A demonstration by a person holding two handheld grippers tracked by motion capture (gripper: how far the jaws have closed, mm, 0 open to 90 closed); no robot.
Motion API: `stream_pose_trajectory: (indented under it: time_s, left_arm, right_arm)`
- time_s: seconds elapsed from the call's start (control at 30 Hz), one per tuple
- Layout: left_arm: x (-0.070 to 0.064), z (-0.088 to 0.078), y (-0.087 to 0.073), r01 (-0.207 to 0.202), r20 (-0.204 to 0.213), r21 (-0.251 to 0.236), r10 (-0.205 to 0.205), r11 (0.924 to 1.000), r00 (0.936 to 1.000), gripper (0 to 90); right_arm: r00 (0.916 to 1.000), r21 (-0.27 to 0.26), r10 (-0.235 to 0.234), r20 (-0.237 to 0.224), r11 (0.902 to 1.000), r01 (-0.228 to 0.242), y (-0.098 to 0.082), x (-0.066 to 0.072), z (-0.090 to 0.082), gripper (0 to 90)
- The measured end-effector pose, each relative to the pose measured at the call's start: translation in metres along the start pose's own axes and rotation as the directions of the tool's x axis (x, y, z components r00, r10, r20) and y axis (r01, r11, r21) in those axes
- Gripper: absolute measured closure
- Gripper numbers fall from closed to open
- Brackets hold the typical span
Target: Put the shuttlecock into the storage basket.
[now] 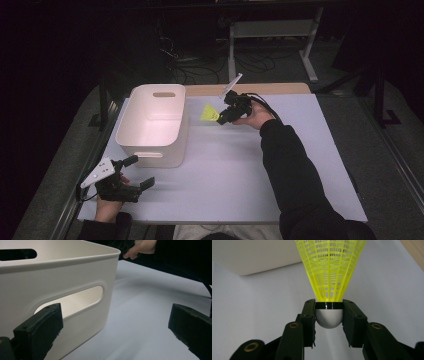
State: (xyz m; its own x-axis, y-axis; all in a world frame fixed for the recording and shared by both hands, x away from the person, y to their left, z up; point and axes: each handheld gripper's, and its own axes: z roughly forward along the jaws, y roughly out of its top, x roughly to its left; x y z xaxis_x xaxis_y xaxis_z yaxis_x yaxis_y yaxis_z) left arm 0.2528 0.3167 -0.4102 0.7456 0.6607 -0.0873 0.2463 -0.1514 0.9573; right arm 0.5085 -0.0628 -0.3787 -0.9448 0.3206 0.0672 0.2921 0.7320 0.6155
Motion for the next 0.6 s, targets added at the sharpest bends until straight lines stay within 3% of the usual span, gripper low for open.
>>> stream_pose_trajectory:
  time_s: [0.6]
  left_arm:
    - [0.0, 0.0, 0.0, 0.0, 0.001, -0.001, 0.0, 1.0, 1.0, 0.0]
  right_arm:
    - [0.9994, -0.014, -0.016, 0.029, 0.9998, 0.017, 0.009, 0.015, -0.023, 63.2]
